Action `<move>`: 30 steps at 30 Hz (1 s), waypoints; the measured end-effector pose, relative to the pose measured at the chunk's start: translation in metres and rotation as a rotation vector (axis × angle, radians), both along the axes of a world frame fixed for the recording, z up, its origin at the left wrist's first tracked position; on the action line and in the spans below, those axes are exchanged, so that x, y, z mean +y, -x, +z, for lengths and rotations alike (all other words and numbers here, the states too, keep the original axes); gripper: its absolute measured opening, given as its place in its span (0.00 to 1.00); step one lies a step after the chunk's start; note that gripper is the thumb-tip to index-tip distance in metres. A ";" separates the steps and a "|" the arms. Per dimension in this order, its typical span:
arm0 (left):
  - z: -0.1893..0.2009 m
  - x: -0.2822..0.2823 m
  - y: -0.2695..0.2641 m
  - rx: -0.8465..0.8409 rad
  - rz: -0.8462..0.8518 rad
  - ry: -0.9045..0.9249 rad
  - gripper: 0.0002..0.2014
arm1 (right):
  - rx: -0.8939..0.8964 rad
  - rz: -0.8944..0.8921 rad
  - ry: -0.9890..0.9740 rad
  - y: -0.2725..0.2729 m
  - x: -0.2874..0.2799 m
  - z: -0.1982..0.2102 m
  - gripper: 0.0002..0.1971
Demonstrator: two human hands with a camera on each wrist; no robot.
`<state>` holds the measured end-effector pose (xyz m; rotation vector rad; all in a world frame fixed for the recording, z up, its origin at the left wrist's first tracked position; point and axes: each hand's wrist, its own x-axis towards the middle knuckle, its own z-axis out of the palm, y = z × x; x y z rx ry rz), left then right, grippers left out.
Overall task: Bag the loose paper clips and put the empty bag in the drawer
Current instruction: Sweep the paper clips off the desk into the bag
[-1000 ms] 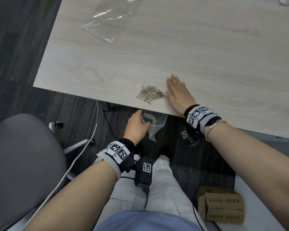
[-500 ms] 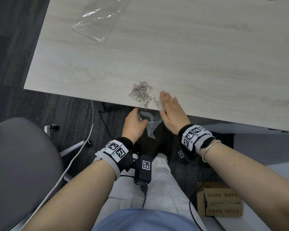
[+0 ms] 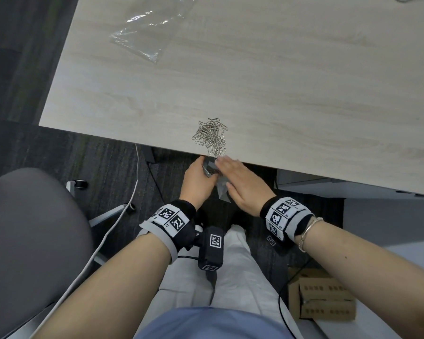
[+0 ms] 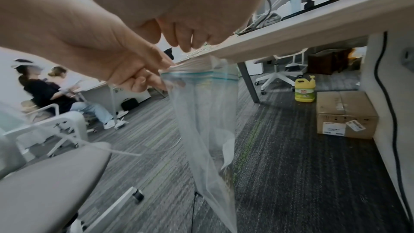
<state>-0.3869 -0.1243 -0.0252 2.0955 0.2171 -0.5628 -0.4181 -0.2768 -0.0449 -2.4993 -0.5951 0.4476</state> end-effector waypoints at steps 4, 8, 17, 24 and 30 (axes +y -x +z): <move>-0.004 0.005 -0.001 0.001 0.016 0.005 0.17 | -0.041 -0.127 0.031 -0.025 0.005 0.001 0.28; -0.006 0.012 -0.002 -0.009 0.045 -0.003 0.19 | -0.040 -0.106 0.177 -0.040 0.011 -0.003 0.28; -0.005 0.014 -0.004 0.009 0.042 -0.023 0.22 | -0.011 0.127 0.080 -0.012 0.008 -0.007 0.30; -0.009 0.019 -0.003 0.023 0.046 -0.023 0.24 | -0.058 -0.012 0.058 -0.037 0.015 0.003 0.28; -0.006 0.026 -0.006 0.011 0.062 -0.038 0.30 | -0.075 -0.020 0.211 -0.062 0.030 0.000 0.27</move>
